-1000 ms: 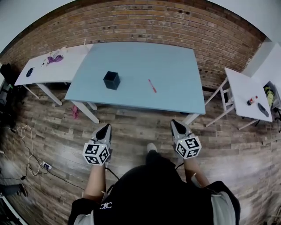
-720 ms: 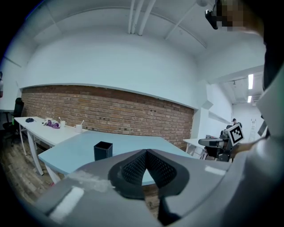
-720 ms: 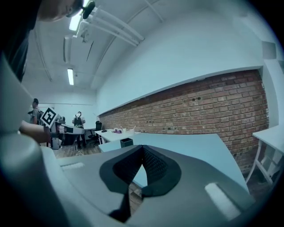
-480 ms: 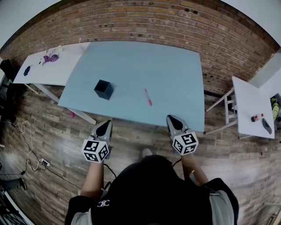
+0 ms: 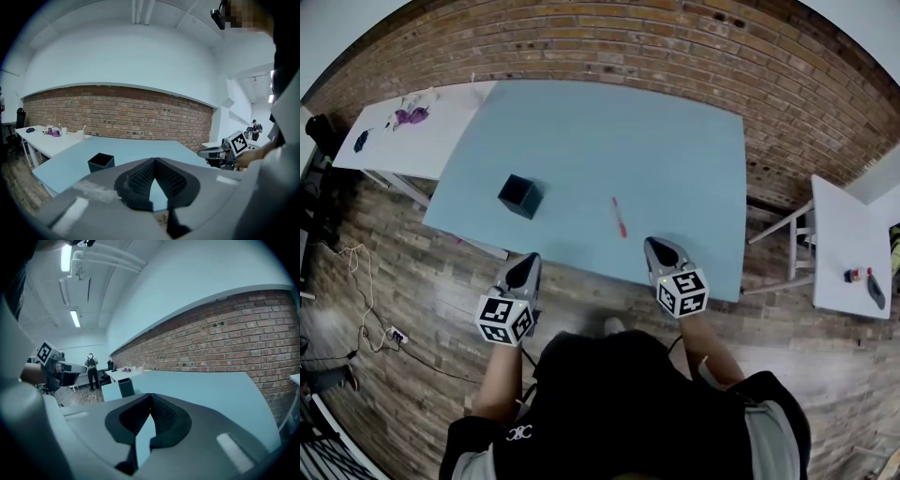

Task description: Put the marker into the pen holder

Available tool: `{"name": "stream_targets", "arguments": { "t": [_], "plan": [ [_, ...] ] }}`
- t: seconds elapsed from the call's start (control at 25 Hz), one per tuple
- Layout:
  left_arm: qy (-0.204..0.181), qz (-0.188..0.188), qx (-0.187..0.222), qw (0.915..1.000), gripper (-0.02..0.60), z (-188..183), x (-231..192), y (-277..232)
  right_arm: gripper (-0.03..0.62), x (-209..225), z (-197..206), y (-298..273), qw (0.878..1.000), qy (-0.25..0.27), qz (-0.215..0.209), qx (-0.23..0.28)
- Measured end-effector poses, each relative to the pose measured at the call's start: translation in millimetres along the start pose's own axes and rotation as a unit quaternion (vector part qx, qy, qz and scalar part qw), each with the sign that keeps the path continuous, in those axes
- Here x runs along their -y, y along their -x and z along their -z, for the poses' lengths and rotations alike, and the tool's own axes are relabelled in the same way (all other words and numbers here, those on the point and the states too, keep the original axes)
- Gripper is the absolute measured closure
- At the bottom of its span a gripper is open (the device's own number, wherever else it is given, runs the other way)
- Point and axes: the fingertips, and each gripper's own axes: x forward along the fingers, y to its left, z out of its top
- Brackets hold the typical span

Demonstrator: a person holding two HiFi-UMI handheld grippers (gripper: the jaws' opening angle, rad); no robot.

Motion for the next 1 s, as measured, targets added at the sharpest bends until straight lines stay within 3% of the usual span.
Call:
{"name": "stream_targets", "arguments": {
  "t": [0.44, 0.72, 1.0],
  "plan": [
    [-0.008, 0.044, 0.013, 0.9989, 0.575, -11, -24, -28, 0.560, 22, 29, -60, 0.996, 0.012, 0.048, -0.074],
    [-0.012, 0.045, 0.014, 0.9988, 0.575, -14, -41, -22, 0.453, 42, 71, -127, 0.984, 0.012, 0.053, -0.167],
    [-0.002, 0.024, 0.013, 0.9996, 0.575, -8, -60, -7, 0.439, 47, 92, -165, 0.975, -0.004, 0.057, -0.215]
  ]
}}
